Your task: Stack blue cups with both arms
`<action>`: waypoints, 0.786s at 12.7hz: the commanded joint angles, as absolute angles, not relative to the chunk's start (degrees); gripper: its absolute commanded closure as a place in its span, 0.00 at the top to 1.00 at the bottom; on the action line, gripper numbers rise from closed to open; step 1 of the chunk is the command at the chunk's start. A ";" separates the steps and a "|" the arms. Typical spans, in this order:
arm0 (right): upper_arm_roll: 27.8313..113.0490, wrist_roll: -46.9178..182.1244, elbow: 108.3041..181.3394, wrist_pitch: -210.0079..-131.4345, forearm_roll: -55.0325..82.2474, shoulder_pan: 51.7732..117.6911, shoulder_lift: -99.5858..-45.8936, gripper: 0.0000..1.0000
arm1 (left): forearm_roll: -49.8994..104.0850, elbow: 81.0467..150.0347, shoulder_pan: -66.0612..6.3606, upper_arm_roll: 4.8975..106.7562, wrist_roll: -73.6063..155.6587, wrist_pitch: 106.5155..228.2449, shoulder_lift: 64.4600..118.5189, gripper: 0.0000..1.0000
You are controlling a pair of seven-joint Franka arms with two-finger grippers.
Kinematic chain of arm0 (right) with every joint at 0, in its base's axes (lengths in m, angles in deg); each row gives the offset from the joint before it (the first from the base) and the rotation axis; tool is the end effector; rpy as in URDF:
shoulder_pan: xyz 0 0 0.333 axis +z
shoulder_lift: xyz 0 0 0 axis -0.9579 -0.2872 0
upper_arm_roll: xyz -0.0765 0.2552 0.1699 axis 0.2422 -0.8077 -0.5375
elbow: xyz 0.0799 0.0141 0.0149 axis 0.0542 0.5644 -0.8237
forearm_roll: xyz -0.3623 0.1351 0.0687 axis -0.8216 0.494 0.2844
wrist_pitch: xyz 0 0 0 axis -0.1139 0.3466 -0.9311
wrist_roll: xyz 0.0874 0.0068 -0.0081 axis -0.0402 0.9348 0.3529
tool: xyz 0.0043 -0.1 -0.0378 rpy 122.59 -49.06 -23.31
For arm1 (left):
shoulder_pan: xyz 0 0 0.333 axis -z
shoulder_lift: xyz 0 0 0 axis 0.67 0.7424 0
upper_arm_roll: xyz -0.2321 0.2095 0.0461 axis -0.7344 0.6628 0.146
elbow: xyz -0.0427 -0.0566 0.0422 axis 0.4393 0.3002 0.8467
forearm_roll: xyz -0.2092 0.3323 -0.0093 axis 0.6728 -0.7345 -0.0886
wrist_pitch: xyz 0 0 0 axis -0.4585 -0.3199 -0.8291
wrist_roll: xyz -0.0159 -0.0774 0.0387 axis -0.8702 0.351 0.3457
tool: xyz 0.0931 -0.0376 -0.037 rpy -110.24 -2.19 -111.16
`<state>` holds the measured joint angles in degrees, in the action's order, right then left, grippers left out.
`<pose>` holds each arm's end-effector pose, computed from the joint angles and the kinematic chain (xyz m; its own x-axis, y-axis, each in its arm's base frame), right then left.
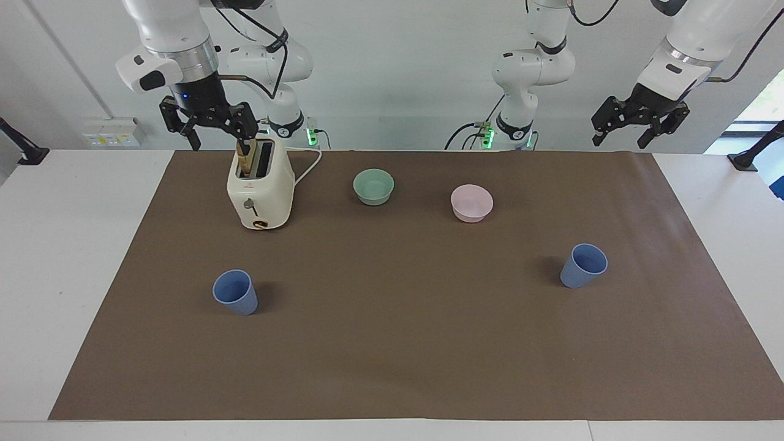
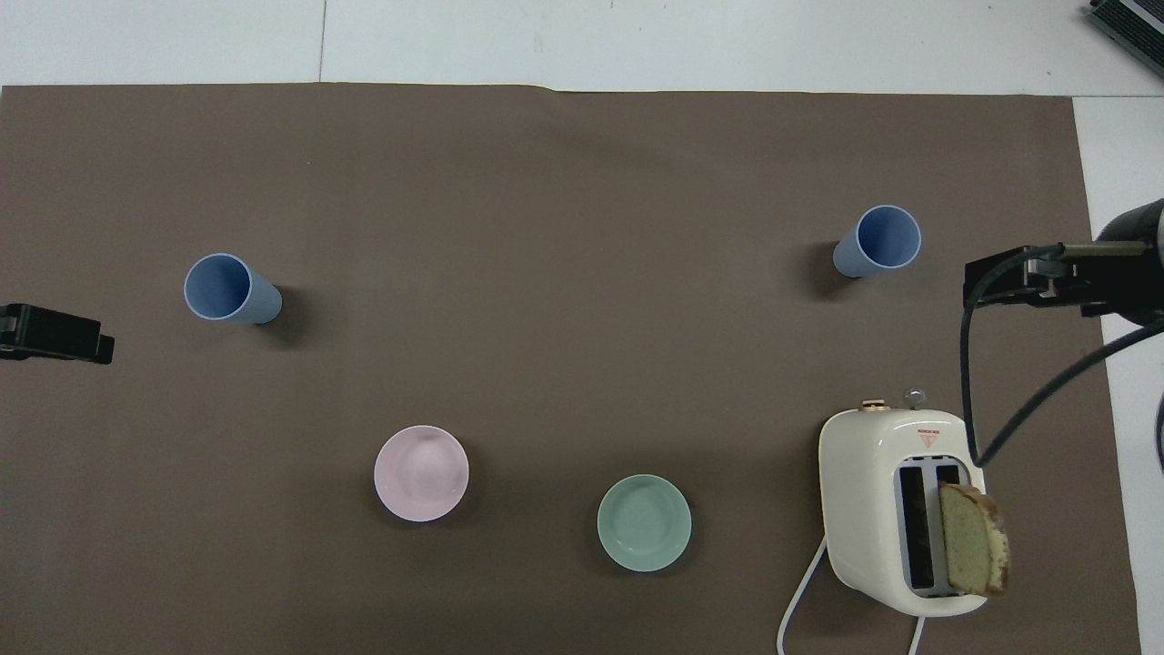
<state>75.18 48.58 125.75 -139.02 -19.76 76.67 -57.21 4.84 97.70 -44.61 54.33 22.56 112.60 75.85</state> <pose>0.5429 0.0499 0.6660 0.9951 -0.0926 0.0333 -0.0940 -0.9947 0.0427 0.5105 -0.0260 0.6573 0.9951 -0.0923 -0.0343 -0.0907 -0.9948 0.0456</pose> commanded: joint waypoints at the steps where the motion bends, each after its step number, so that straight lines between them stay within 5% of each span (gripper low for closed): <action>1: 75.18 49.76 126.94 -139.52 -18.12 75.86 -56.26 1.00 | 4.95 98.27 -44.79 54.37 21.80 112.41 75.01 1.00; 10: 75.18 49.76 126.94 -139.70 -18.12 75.86 -56.26 1.00 | 5.03 99.15 -45.32 54.37 21.72 112.76 74.57 1.00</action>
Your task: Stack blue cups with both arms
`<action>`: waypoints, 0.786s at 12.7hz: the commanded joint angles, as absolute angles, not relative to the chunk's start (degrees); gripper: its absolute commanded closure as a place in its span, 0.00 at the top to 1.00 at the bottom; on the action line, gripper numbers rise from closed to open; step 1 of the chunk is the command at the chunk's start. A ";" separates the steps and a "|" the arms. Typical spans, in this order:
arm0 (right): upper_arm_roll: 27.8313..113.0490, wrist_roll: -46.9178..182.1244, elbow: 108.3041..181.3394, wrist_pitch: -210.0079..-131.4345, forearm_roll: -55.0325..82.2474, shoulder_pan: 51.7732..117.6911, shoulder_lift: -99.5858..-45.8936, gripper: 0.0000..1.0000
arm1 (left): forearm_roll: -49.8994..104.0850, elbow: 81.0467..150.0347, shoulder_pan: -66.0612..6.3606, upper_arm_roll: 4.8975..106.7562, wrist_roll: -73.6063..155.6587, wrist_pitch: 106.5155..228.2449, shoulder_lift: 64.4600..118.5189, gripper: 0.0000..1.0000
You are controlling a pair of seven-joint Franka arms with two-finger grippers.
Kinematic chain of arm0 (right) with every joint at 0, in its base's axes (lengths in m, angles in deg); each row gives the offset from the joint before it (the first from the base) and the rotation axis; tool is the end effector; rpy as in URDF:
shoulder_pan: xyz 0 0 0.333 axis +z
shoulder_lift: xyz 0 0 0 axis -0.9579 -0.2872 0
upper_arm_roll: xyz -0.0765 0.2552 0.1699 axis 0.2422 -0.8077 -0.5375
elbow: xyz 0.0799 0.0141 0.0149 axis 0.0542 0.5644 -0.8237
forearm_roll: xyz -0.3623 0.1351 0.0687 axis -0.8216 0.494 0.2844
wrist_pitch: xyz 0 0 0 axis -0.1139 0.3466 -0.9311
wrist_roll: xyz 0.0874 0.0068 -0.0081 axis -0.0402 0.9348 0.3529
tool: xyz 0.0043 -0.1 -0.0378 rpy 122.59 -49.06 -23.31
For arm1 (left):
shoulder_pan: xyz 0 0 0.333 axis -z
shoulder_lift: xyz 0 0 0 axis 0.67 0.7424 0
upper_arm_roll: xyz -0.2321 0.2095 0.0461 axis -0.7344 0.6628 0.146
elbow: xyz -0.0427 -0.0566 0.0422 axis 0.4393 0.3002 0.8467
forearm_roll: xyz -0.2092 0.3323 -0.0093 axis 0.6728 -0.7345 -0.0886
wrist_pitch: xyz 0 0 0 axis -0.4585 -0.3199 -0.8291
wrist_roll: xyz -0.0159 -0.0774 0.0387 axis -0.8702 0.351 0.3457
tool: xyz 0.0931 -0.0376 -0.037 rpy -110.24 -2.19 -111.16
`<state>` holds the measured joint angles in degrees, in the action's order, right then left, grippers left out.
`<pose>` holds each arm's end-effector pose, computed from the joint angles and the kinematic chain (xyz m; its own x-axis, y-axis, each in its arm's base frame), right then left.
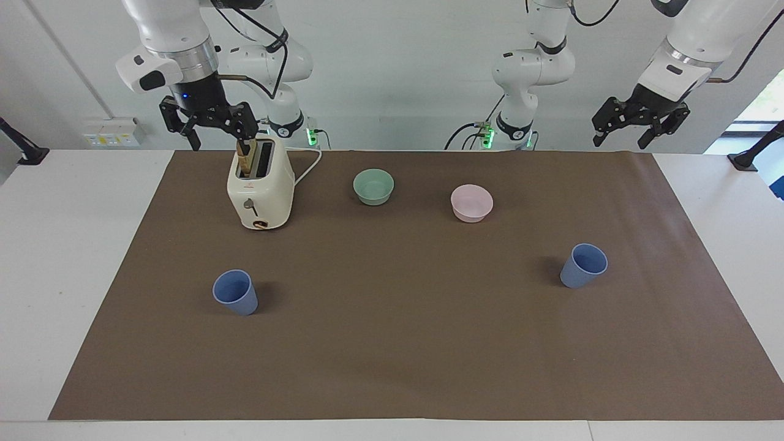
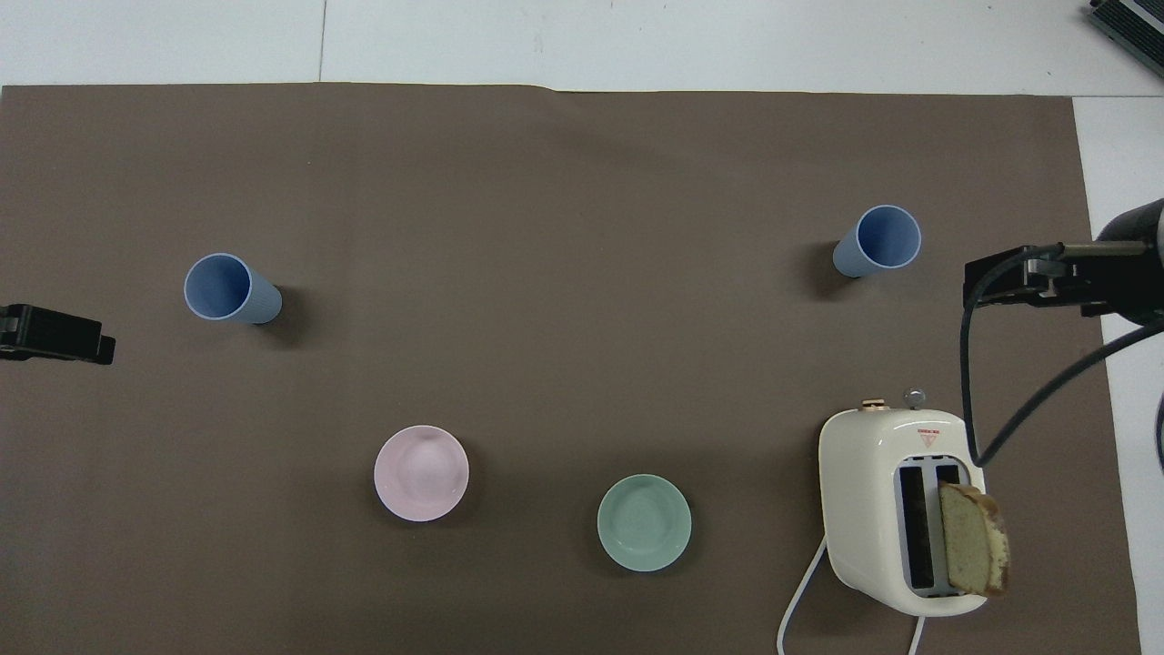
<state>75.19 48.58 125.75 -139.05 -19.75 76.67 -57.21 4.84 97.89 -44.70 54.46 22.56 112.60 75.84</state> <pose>0.5429 0.0499 0.6661 0.9951 -0.0928 0.0338 -0.0942 -0.9947 0.0425 0.5105 -0.0240 0.6559 0.9954 -0.0885 -0.0374 -0.0867 -0.9952 0.0460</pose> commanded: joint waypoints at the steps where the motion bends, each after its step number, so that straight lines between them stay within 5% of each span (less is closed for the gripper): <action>1: 75.18 49.76 126.94 -139.70 -18.12 75.86 -56.26 1.00 | 5.03 99.15 -45.32 54.46 21.72 112.84 74.57 1.00; 10: 75.18 49.94 126.94 -139.78 -18.12 75.86 -56.26 1.00 | 5.03 104.15 -46.72 54.55 21.89 120.03 75.27 1.00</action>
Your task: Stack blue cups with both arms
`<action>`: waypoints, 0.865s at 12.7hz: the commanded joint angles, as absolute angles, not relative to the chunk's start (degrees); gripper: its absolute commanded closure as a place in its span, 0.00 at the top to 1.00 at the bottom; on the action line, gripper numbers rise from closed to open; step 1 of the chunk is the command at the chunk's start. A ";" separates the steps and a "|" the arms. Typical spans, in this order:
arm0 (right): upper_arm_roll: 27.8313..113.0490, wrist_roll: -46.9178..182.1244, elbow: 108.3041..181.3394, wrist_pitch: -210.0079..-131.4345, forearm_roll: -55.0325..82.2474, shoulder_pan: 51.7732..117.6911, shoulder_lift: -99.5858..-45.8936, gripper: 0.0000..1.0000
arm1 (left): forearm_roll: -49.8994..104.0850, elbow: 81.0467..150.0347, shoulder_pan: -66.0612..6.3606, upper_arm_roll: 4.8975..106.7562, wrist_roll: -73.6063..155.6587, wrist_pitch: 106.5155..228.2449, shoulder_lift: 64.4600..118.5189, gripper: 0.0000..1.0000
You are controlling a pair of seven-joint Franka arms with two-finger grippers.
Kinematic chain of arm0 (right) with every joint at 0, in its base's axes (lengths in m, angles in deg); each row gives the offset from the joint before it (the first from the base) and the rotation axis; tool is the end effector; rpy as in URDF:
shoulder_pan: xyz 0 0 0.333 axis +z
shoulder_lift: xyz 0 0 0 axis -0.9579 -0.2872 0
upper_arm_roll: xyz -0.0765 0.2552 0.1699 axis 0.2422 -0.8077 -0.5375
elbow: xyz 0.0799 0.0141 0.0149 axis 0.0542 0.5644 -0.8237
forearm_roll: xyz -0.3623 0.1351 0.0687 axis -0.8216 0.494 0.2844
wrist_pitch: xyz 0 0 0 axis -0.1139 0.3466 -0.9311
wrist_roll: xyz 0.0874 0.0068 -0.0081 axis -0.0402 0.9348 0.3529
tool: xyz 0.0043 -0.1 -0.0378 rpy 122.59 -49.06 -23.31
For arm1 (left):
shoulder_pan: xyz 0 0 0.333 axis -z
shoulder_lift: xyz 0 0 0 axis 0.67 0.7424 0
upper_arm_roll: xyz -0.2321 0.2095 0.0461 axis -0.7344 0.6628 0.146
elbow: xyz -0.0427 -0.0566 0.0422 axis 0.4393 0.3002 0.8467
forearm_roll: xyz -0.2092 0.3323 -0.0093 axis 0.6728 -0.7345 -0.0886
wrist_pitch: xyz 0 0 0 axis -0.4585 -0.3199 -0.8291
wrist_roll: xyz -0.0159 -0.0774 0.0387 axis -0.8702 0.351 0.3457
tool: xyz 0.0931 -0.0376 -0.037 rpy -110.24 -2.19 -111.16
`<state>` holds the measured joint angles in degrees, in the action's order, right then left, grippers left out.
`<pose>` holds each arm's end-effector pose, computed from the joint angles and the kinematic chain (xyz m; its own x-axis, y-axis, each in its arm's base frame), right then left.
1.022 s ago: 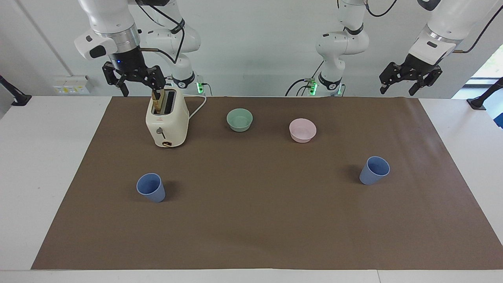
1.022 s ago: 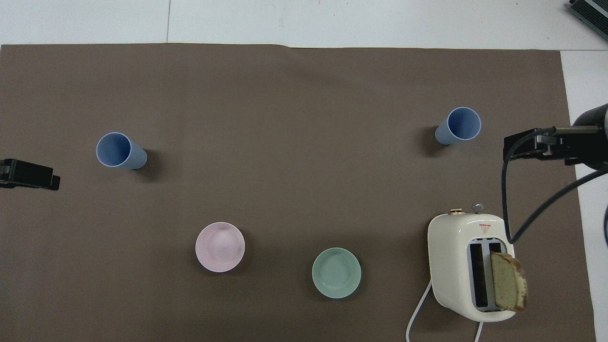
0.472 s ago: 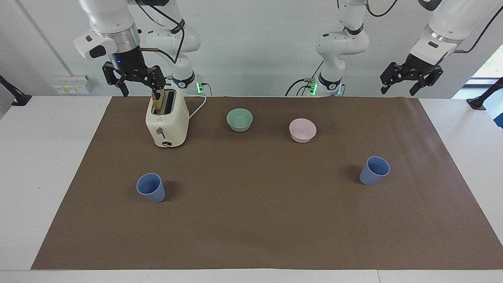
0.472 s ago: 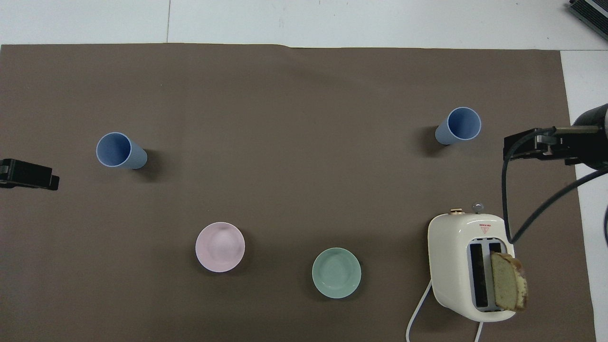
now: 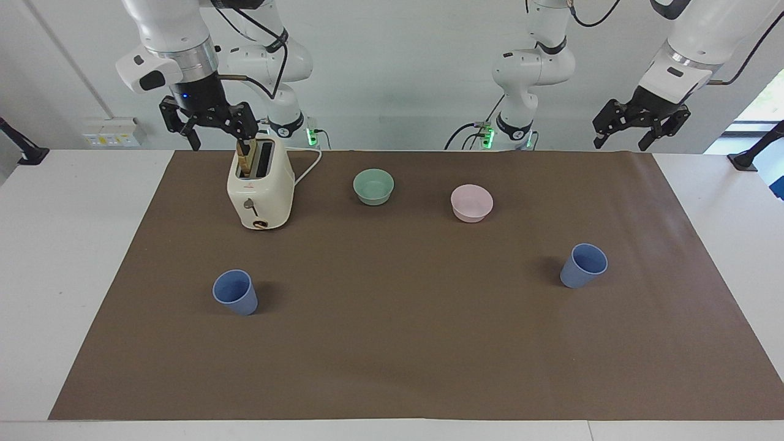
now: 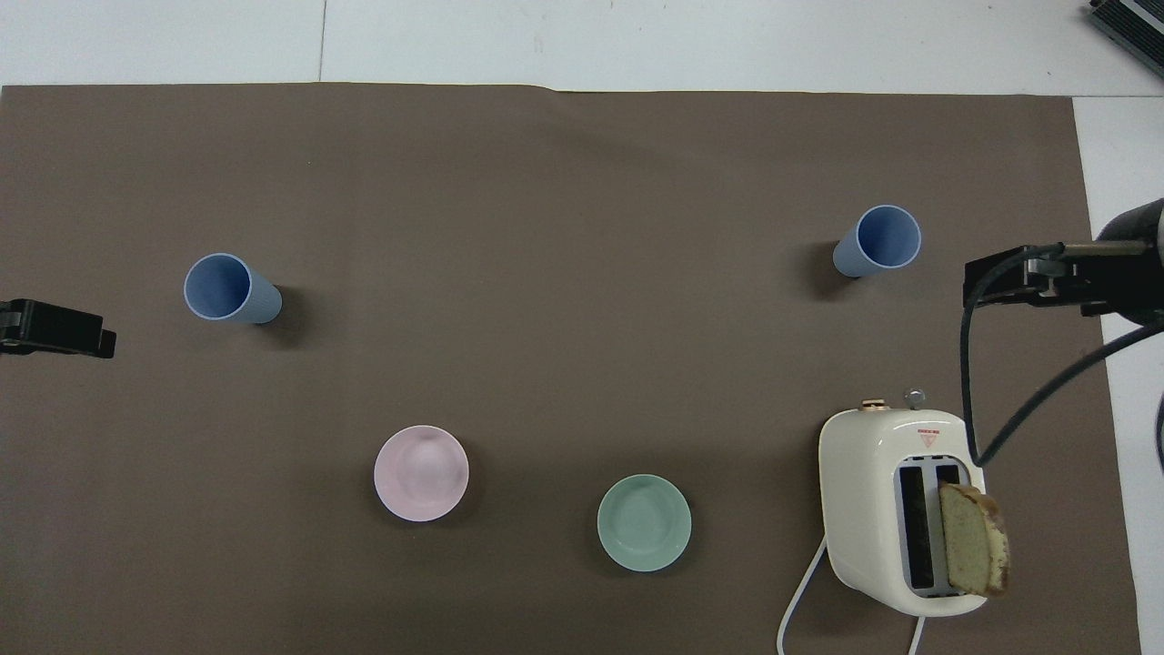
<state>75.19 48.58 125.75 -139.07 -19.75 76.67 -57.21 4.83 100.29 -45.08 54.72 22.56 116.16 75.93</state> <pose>0.5430 0.0499 0.6661 0.9951 -0.0927 0.0341 -0.0942 -0.9947 0.0424 0.5177 -0.0179 0.6409 0.9971 -0.0744 -0.0187 -0.0734 -0.9963 0.0455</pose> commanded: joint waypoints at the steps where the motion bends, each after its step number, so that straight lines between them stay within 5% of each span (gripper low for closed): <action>1: 75.18 50.02 126.94 -139.78 -18.12 75.86 -56.26 1.00 | 5.03 105.99 -47.33 54.55 22.07 122.23 75.89 1.00; 11: 75.18 49.94 126.85 -139.52 -18.12 75.68 -56.26 1.00 | 5.65 109.17 -50.24 54.46 28.74 141.57 89.06 1.00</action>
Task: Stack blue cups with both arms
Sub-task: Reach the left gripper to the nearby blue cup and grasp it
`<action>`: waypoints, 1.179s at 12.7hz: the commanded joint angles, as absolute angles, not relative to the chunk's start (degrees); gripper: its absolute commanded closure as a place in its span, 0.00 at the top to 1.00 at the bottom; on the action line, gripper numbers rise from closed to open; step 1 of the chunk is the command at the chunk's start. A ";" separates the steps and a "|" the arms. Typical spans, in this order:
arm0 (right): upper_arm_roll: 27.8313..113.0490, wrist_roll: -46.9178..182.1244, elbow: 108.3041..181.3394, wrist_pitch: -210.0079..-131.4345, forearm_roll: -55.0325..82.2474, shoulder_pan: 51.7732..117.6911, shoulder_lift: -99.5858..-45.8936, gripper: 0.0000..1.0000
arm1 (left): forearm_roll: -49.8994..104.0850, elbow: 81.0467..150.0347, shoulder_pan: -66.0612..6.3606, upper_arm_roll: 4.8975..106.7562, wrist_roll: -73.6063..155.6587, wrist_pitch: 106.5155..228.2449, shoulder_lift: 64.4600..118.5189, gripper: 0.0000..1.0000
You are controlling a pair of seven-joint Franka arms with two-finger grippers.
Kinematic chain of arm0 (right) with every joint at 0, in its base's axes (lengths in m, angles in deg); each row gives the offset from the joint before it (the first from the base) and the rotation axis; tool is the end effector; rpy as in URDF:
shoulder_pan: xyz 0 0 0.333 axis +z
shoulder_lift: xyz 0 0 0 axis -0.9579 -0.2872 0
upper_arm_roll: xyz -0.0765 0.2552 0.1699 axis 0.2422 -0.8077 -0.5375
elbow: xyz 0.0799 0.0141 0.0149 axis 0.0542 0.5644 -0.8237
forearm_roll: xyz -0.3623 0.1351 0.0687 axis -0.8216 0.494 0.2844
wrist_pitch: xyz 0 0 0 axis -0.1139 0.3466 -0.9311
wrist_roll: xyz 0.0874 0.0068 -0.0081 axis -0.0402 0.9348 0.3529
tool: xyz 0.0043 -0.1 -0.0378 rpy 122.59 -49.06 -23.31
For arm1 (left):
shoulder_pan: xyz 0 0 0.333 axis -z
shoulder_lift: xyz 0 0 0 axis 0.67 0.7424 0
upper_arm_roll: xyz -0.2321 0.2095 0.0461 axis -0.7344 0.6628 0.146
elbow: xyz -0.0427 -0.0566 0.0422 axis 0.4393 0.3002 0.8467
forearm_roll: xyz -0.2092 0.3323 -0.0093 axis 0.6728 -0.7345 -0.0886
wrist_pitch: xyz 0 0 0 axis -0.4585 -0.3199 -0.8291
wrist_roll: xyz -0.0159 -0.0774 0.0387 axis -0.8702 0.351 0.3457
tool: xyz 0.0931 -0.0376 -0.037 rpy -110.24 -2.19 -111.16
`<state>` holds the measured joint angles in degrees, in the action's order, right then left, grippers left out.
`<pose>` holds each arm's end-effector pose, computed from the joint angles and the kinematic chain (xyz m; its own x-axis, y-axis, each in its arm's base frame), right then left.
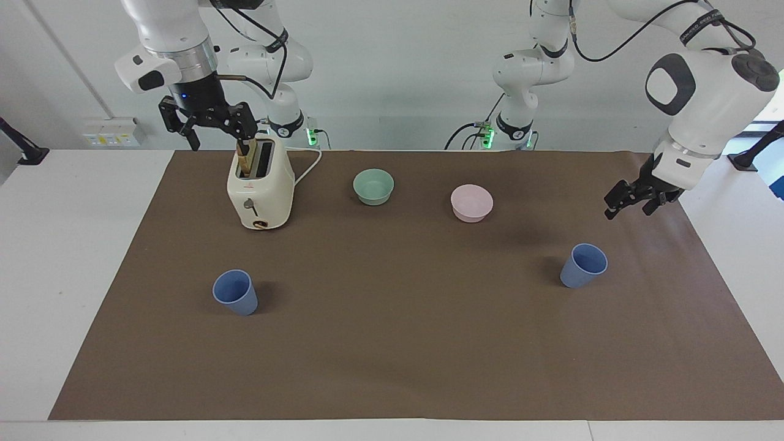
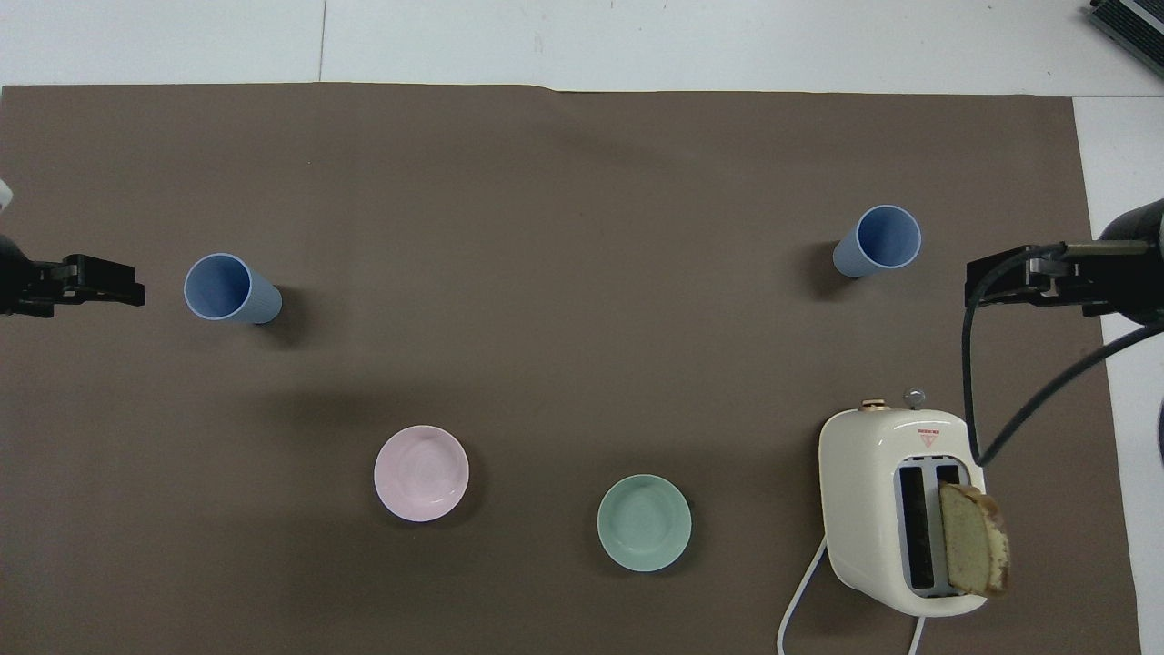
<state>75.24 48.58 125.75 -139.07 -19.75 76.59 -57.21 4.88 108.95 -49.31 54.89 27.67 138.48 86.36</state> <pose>0.5431 0.0486 0.6661 0.9949 -0.0950 0.0341 -0.0964 -0.9944 0.0424 0.5905 0.0312 0.5018 0.9932 0.1112 0.0331 0.1092 -0.9924 0.0570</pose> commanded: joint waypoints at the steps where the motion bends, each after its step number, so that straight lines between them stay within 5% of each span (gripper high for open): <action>1: 75.18 49.94 126.85 -139.43 -18.12 75.68 -56.26 1.00 | 5.65 109.17 -50.33 54.46 28.92 142.45 90.82 1.00; 9: 75.18 49.85 126.94 -139.43 -18.12 75.68 -56.26 1.00 | 6.44 118.93 -49.89 54.28 31.56 153.71 93.38 1.00; 10: 75.18 49.76 126.94 -139.43 -18.12 75.68 -56.26 1.00 | 6.44 118.93 -49.89 54.28 31.65 153.71 93.47 0.89; 11: 75.18 49.76 126.94 -139.43 -18.12 75.68 -56.26 1.00 | 6.44 118.93 -49.98 54.28 31.65 153.63 93.47 0.38; 12: 75.18 49.76 126.94 -139.43 -18.12 75.68 -56.26 1.00 | 6.44 118.93 -49.98 54.37 31.56 153.54 93.47 0.00; 15: 75.18 49.85 126.94 -139.43 -18.12 75.68 -56.26 1.00 | 6.70 118.23 -49.89 54.28 31.74 153.19 93.64 0.00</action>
